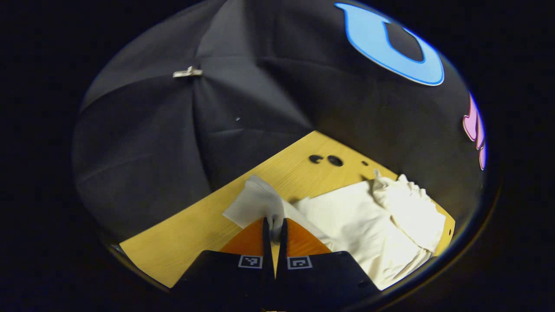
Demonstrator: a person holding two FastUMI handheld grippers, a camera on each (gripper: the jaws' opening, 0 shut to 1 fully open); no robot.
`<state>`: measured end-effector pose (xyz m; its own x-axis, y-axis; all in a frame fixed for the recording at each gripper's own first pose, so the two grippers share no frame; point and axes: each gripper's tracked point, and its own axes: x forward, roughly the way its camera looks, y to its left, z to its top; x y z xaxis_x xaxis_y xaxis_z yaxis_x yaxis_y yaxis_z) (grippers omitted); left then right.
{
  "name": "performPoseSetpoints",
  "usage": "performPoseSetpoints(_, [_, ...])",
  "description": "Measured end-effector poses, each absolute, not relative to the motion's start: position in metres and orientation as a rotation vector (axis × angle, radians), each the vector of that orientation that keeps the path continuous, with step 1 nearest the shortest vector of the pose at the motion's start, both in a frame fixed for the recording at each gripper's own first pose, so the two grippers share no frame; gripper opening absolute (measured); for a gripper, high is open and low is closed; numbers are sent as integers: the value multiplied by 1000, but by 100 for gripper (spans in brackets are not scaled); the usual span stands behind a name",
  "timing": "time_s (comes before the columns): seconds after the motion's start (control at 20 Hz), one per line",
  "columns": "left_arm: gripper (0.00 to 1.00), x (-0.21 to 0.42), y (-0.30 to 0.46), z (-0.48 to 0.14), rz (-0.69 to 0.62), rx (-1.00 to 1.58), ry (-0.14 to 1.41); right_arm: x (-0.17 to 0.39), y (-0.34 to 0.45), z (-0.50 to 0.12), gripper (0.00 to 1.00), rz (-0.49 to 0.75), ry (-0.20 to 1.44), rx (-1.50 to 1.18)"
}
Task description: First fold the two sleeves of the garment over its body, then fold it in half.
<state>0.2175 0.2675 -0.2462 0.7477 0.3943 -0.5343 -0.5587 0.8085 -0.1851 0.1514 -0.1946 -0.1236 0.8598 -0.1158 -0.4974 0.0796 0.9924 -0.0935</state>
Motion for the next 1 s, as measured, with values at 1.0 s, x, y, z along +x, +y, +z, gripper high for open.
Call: performPoseSetpoints(1.0, [6, 439, -122, -136, -251, 30, 326, 77, -299, -195, 98, -302, 629, 87])
